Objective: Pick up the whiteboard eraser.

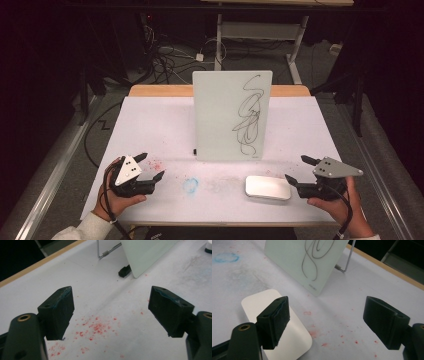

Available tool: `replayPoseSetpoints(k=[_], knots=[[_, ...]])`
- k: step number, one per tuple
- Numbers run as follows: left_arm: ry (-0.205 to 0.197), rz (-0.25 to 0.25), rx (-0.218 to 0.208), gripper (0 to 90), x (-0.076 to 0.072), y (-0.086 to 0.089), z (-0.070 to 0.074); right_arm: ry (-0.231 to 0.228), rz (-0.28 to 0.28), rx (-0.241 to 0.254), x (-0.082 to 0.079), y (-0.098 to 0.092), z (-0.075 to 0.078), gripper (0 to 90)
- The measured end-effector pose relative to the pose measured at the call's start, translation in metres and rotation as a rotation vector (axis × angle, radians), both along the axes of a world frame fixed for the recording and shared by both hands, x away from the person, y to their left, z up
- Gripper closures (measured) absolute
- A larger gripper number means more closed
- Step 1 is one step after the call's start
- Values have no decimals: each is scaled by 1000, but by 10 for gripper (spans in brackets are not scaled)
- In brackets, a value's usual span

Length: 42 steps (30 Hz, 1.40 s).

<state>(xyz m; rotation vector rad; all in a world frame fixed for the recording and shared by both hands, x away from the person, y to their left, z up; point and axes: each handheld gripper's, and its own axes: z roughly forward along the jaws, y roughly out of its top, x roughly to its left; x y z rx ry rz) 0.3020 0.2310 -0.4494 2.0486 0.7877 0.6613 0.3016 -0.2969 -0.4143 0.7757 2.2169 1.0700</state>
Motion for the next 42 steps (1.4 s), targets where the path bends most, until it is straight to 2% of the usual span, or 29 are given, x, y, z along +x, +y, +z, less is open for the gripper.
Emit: replayPoseSetpoints(k=[5, 6, 9, 10, 11, 12, 13, 14, 15, 17, 21, 22, 23, 24, 27, 30, 33, 37, 38, 41, 42], knots=[[12, -2, 11, 196, 1, -1, -3, 31, 33, -35, 3, 2, -1, 220], [-1, -2, 22, 196, 2, -1, -3, 37, 42, -39, 3, 1, -1, 220], [25, -6, 20, 196, 2, -2, -5, 60, 59, -51, 8, 0, -2, 220], [16, -12, 36, 196, 2, -2, -5, 76, 62, -56, 10, 0, -2, 222], [30, -9, 35, 196, 1, -2, -6, 84, 74, -65, 13, 0, -2, 224], [20, -13, 43, 196, 1, -2, -7, 99, 81, -74, 15, 1, -2, 224], [35, -9, 41, 196, 0, -2, -8, 116, 100, -84, 18, 2, 0, 224], [28, -14, 44, 196, 1, -2, -8, 136, 116, -97, 21, 3, 1, 224], [45, -13, 46, 196, 0, -2, -8, 155, 135, -114, 23, 6, 1, 224], [49, -16, 52, 196, -1, -3, -10, 194, 172, -160, 25, 13, 2, 224], [64, -20, 63, 196, -5, -1, -11, 243, 264, -259, 31, 32, 0, 228], [66, -17, 63, 196, -6, 0, -12, 274, 296, -305, 33, 41, -3, 230], [69, -15, 62, 196, -6, 0, -12, 284, 320, -328, 35, 46, -4, 230], [73, -14, 64, 196, -7, 1, -13, 284, 320, -328, 35, 46, -4, 230], [84, -12, 74, 196, -8, 2, -14, 326, 370, -390, 40, 59, -12, 230], [89, -20, 81, 196, -10, 1, -15, 339, 386, -389, 43, 62, -15, 212], [86, -24, 89, 196, -12, 0, -14, 366, 411, -366, 46, 63, -18, 203], [89, -20, 89, 196, -13, 0, -15, 390, 446, -396, 47, 70, -25, 227], [91, -18, 89, 196, -14, 0, -15, 401, 447, -409, 47, 72, -26, 231], [93, -15, 96, 196, -14, 1, -16, 397, 445, -429, 49, 76, -29, 225], [95, -11, 104, 196, -14, 1, -16, 414, 436, -419, 50, 77, -31, 230]])
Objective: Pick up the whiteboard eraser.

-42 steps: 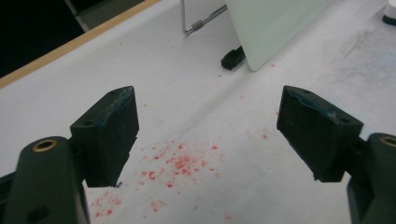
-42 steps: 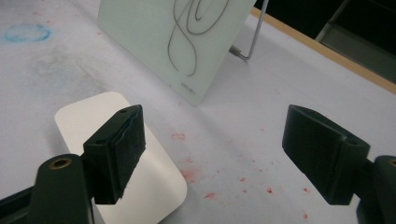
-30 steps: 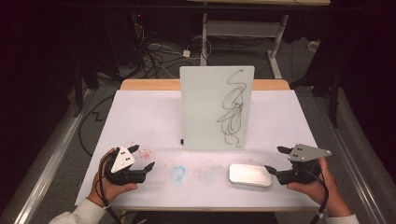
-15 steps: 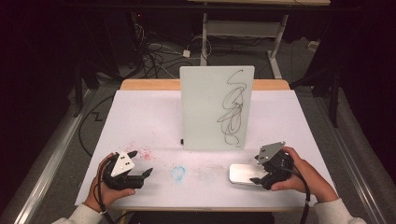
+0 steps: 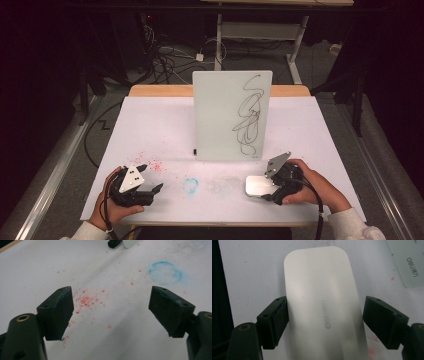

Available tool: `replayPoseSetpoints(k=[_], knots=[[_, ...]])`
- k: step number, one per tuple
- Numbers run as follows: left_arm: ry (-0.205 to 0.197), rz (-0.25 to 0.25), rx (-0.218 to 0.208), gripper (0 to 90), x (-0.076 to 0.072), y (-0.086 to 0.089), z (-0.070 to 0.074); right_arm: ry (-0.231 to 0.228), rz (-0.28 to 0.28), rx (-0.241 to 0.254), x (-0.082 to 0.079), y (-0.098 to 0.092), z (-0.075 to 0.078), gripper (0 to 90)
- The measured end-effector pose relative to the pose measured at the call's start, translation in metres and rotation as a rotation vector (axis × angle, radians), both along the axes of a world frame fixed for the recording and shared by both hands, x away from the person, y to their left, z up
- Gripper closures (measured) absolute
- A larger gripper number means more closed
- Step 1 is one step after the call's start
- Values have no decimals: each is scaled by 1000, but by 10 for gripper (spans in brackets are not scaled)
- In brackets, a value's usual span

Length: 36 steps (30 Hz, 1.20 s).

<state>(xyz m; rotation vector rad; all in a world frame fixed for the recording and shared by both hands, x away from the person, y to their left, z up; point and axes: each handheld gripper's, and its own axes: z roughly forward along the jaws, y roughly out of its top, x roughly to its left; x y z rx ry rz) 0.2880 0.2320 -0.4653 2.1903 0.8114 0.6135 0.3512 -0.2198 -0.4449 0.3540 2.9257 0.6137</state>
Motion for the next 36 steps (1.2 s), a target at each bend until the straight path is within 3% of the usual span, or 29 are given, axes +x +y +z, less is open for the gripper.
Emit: replayPoseSetpoints(k=[9, 11, 13, 17, 22, 28, 36], knots=[[5, 10, 13, 199, 0, 0, -1, 17, 35, -20, 0, 2, -3, 296], [2, 9, 10, 199, 0, 0, 0, -13, 29, -18, 0, 1, -2, 303], [2, 8, 5, 199, 0, 0, 0, -15, 23, -18, -1, 0, -1, 304], [0, 8, 2, 200, 0, 1, 0, -60, -8, 15, -1, -3, 5, 305], [-5, 12, -4, 199, 1, 1, 0, -164, -82, 84, -1, -7, 15, 306], [-20, 14, -26, 193, 1, 4, 1, -222, -128, 116, -3, -9, 18, 307], [-28, 17, -31, 186, 2, 3, 2, -313, -185, 215, -7, -16, 26, 307]])
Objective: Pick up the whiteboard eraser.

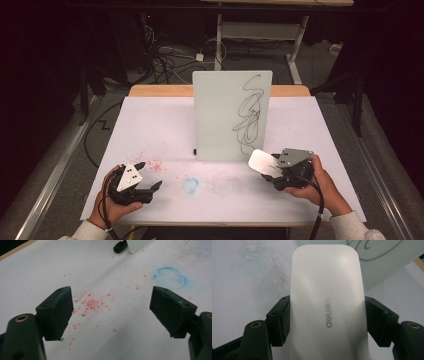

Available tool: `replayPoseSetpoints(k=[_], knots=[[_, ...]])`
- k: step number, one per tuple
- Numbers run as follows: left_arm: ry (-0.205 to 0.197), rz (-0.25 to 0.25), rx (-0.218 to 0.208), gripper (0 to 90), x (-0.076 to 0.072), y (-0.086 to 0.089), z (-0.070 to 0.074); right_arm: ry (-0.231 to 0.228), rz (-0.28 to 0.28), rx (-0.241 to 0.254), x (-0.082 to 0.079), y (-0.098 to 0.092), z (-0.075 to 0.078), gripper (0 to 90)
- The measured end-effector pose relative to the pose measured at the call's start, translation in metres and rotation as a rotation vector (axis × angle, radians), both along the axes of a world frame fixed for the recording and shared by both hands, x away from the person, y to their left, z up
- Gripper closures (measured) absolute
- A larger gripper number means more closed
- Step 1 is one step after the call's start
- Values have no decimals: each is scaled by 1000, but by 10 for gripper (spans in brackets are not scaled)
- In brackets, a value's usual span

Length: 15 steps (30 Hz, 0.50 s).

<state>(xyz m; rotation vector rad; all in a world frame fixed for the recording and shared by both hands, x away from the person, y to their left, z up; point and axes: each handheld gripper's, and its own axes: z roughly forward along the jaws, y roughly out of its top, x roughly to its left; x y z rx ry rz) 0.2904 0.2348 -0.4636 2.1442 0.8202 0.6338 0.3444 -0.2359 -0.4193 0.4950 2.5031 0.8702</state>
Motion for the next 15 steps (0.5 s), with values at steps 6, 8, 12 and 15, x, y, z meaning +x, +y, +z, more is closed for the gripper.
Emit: replayPoseSetpoints(k=[6, 8, 12, 15], knots=[[4, 4, -2, 185, 2, 0, -1, -36, -51, 38, 1, -6, 3, 307], [3, 5, -1, 185, 2, 0, -1, -51, -62, 51, 2, -6, 4, 308], [2, 6, -2, 186, 2, 1, -2, -90, -98, 76, 2, -8, 6, 308], [1, 4, -5, 186, 2, 1, -2, -129, -121, 103, 2, -9, 8, 308]])
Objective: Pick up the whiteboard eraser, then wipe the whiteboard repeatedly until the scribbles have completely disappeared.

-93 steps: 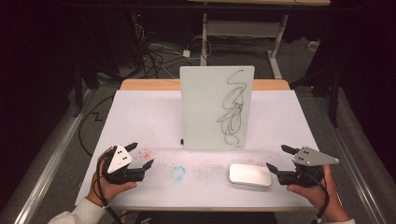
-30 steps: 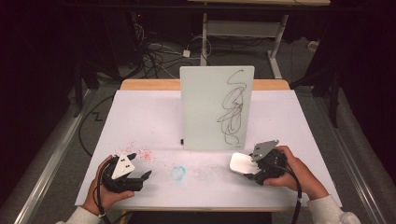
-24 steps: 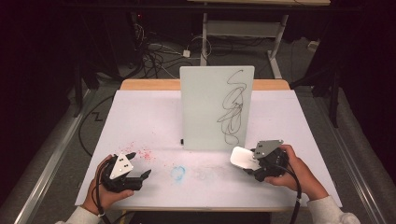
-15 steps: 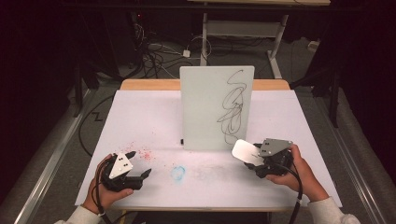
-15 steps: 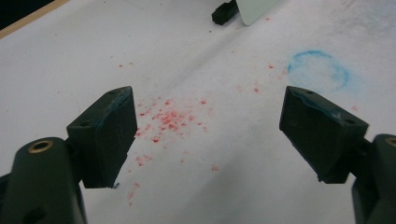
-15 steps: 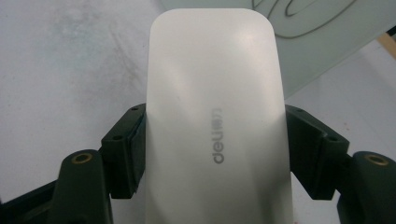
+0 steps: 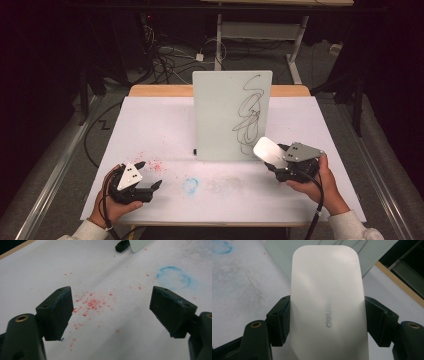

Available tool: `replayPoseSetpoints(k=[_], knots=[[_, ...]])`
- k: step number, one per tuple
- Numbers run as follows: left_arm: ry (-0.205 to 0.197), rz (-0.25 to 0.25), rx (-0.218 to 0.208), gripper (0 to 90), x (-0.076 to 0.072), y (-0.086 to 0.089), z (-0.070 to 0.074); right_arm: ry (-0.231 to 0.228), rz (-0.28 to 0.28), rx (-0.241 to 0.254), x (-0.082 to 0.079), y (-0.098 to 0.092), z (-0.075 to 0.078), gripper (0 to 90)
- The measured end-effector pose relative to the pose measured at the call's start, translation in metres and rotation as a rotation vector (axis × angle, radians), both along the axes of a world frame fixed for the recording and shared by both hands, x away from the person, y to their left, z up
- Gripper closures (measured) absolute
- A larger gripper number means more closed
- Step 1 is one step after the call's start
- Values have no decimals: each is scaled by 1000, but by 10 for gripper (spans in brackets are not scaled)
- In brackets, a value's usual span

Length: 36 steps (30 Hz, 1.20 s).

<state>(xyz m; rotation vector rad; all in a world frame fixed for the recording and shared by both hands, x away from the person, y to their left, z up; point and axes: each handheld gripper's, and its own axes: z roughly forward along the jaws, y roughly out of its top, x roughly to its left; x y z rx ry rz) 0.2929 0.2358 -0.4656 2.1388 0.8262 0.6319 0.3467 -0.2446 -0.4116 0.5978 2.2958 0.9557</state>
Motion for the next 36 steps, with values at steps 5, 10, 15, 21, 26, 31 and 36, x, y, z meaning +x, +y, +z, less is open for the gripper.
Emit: replayPoseSetpoints(k=[5, 10, 15, 21, 26, 31, 36], knots=[[-5, 8, -6, 186, 0, -1, 0, -28, -18, 17, 0, 0, 1, 308], [-24, 25, 0, 186, -1, -2, 0, -56, -35, 26, 1, 1, 3, 309], [-32, 34, -3, 186, -1, -2, 1, -99, -65, 43, 3, 7, 5, 309], [-33, 39, -5, 186, 1, -2, 0, -161, -86, 63, 5, 18, 9, 309], [-42, 29, 5, 187, 0, -4, 0, -202, -104, 79, 6, 24, 14, 309], [-67, 23, 14, 187, 0, -6, 2, -233, -115, 82, 10, 32, 19, 309], [-68, 17, 24, 187, 0, -8, 1, -265, -132, 88, 15, 41, 25, 309]])
